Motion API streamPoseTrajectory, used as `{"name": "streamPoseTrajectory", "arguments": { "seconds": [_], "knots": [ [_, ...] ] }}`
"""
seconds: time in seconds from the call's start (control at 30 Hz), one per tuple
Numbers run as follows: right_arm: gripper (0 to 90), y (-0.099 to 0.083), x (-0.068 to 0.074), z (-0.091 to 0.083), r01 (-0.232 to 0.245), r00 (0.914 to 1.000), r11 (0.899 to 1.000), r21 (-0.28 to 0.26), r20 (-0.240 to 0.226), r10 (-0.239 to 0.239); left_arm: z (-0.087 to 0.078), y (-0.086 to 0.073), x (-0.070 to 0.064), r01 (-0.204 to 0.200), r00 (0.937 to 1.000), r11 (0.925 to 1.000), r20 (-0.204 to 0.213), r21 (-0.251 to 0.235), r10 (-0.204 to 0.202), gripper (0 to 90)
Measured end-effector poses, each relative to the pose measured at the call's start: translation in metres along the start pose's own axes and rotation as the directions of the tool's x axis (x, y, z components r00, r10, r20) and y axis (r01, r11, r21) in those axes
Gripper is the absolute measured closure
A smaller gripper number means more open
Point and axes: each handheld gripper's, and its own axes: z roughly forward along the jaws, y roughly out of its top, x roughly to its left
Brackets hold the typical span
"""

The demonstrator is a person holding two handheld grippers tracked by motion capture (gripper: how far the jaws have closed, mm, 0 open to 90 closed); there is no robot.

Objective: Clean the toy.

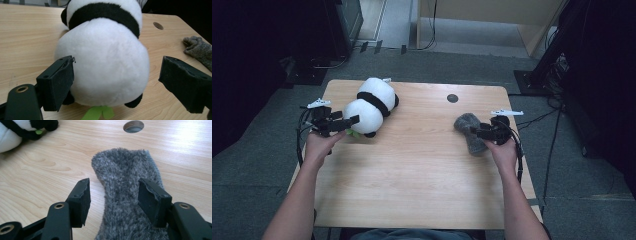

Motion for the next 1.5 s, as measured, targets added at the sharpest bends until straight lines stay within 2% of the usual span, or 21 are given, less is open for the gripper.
{"name": "streamPoseTrajectory", "arguments": {
  "seconds": [0.13,0.3,0.47,0.6,0.73,0.9,0.97,1.1,1.2,1.33,1.4,1.47,1.5],
  "knots": [
    [43.8,0.0,0.01,-0.004,0.007,1.0,1.0,0.001,-0.003,-0.007,-0.002,0.002,-0.011,-0.02,0.9995,0.9998,0.025,0.002,0.02,13.1],
    [43.5,0.001,0.028,-0.003,0.044,0.9989,0.999,0.0,-0.014,-0.044,-0.001,0.002,-0.026,-0.06,0.9973,0.9982,0.043,0.007,0.06,13.2],
    [43.3,0.001,0.05,0.004,0.104,0.9937,0.994,0.016,-0.042,-0.104,0.006,0.002,-0.041,-0.099,0.9928,0.995,0.069,0.013,0.098,13.8],
    [43.3,0.0,0.064,0.012,0.142,0.9882,0.99,0.025,-0.062,-0.14,0.015,-0.001,-0.055,-0.14,0.9863,0.9898,0.092,0.028,0.137,13.8],
    [43.3,-0.003,0.075,0.019,0.159,0.9844,0.987,0.032,-0.082,-0.156,0.025,-0.005,-0.068,-0.164,0.9794,0.9856,0.127,0.044,0.157,14.0],
    [43.0,-0.006,0.088,0.028,0.162,0.9824,0.986,0.041,-0.102,-0.157,0.04,-0.013,-0.083,-0.212,0.9688,0.9733,0.149,0.087,0.198,14.6],
    [43.0,-0.008,0.093,0.031,0.166,0.9811,0.985,0.038,-0.107,-0.161,0.046,-0.016,-0.088,-0.222,0.9655,0.9703,0.161,0.096,0.204,14.9],
    [43.0,-0.013,0.105,0.039,0.195,0.9753,0.979,0.049,-0.115,-0.189,0.055,-0.024,-0.095,-0.213,0.9623,0.9685,0.199,0.129,0.185,15.3],
    [42.9,-0.018,0.111,0.046,0.214,0.971,0.975,0.058,-0.121,-0.206,0.062,-0.032,-0.096,-0.205,0.9645,0.9674,0.198,0.148,0.174,15.4],
    [42.3,-0.023,0.118,0.055,0.242,0.9652,0.968,0.072,-0.119,-0.233,0.071,-0.043,-0.1,-0.231,0.9647,0.9587,0.168,0.167,0.203,15.7],
    [42.3,-0.026,0.119,0.059,0.26,0.9609,0.963,0.071,-0.117,-0.251,0.074,-0.045,-0.102,-0.249,0.9612,0.9526,0.164,0.174,0.222,15.8],
    [42.5,-0.03,0.12,0.062,0.259,0.9612,0.963,0.068,-0.115,-0.251,0.078,-0.049,-0.103,-0.282,0.9539,0.9441,0.156,0.171,0.256,15.8],
    [42.6,-0.033,0.12,0.064,0.256,0.9621,0.964,0.069,-0.115,-0.247,0.079,-0.051,-0.103,-0.29,0.9521,0.9421,0.151,0.169,0.266,16.2]
  ]
}}
